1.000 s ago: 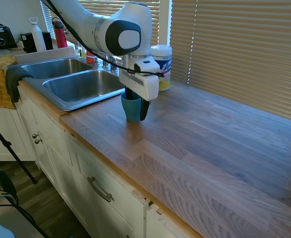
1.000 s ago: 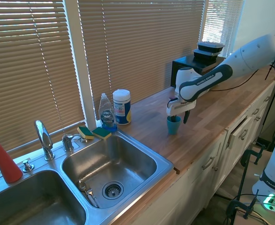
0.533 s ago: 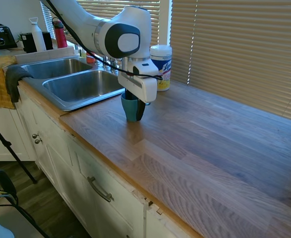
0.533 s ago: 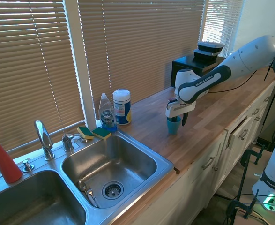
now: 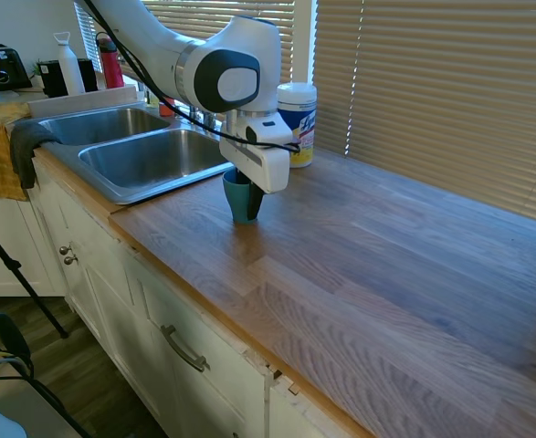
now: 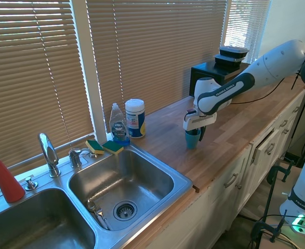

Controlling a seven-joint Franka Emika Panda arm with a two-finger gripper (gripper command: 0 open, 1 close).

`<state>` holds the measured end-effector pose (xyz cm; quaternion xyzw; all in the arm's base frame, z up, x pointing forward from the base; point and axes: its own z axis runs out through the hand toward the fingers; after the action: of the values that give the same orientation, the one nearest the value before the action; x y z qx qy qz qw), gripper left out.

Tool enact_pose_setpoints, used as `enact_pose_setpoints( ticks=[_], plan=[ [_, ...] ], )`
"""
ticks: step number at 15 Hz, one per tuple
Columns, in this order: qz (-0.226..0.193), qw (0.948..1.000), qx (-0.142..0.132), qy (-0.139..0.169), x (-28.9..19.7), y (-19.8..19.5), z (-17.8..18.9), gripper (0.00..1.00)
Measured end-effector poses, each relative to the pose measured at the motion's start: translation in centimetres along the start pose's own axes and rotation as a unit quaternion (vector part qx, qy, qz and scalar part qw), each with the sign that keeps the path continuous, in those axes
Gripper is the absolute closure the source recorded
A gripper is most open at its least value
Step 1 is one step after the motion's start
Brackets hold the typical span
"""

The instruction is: Put the mug in the sink

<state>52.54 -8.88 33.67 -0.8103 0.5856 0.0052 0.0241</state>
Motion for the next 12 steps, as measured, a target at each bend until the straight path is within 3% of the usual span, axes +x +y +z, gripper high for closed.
enact_pose_setpoints(
  ticks=[7,12],
  plan=[
    [-0.004,0.9999,0.013,0.0,-0.4,-0.4,-0.5,1.0],
    [-0.035,0.9984,0.044,-0.003,-2.7,-1.0,-2.2,1.0]
  ],
)
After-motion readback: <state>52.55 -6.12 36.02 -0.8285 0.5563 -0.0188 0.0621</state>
